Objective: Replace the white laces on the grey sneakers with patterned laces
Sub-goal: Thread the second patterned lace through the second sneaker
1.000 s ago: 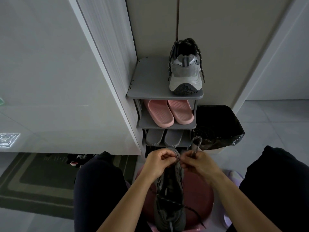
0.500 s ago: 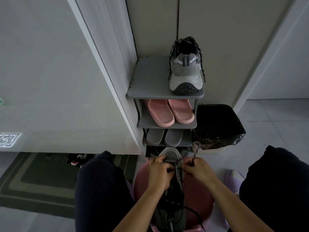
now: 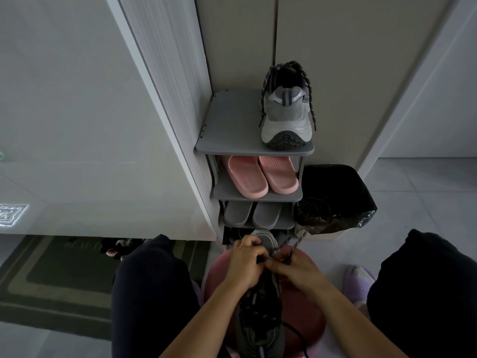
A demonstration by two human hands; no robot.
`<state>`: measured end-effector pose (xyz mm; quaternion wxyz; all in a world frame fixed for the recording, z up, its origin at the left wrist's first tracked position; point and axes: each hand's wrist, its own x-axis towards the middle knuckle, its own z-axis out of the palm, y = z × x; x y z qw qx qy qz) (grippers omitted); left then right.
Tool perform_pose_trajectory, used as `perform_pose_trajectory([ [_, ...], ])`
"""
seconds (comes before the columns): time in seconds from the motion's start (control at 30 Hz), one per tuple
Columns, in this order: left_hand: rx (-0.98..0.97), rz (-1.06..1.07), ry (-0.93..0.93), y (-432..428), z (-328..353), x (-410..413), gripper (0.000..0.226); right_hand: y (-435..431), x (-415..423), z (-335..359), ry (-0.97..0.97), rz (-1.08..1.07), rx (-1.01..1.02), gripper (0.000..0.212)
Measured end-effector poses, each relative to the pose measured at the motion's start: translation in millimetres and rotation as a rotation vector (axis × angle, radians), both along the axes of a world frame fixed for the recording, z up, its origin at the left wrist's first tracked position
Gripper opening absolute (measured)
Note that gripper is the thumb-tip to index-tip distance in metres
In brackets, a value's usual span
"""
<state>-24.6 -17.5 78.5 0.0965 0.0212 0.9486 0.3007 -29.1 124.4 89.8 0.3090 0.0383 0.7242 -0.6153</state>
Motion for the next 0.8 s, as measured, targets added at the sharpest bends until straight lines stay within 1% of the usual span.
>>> perform_pose_trajectory([
  [0.1, 0.024, -0.037, -0.020, -6.0, 0.3, -0.9, 0.018, -4.8, 1.3, -1.2, -0.036, 0.005, -0.016, 0.008],
  [0.17, 0.021, -0.048, -0.016, -6.0, 0.1, -1.3, 0.019, -5.3, 1.6, -1.2, -0.037, -0.008, 0.001, 0.006],
  [0.3, -0.047, -0.048, 0.031, 1.1, -2.0, -0.8, 0.024, -2.2, 3.0, -0.9, -0.036, -0.018, 0.013, 0.012],
  [0.43, -0.052, -0.053, 0.068, 2.3, -4.1, 2.2, 0.023, -0.6, 2.5, 4.1, -0.044, 0.000, 0.026, 0.020],
  [0.53, 0.008, -0.064, 0.049, -3.3, -3.3, 1.9, 0.020, -3.5, 1.3, 6.2, -0.041, 0.040, 0.065, 0.015],
  [0.67, 0.021, -0.099, 0.033, -15.2, -2.2, 5.3, 0.014, -9.0, -0.1, 1.8, -0.083, -0.041, 0.098, 0.027],
  [0.77, 0.149, 0.019, -0.006, -27.6, 4.4, 6.4, 0.006, -13.9, 1.4, -3.7, -0.051, -0.078, 0.154, 0.016],
  [0.8, 0.194, 0.063, -0.025, -31.4, 8.7, 6.8, 0.011, -15.5, 2.0, -4.1, -0.028, -0.086, 0.168, 0.018],
])
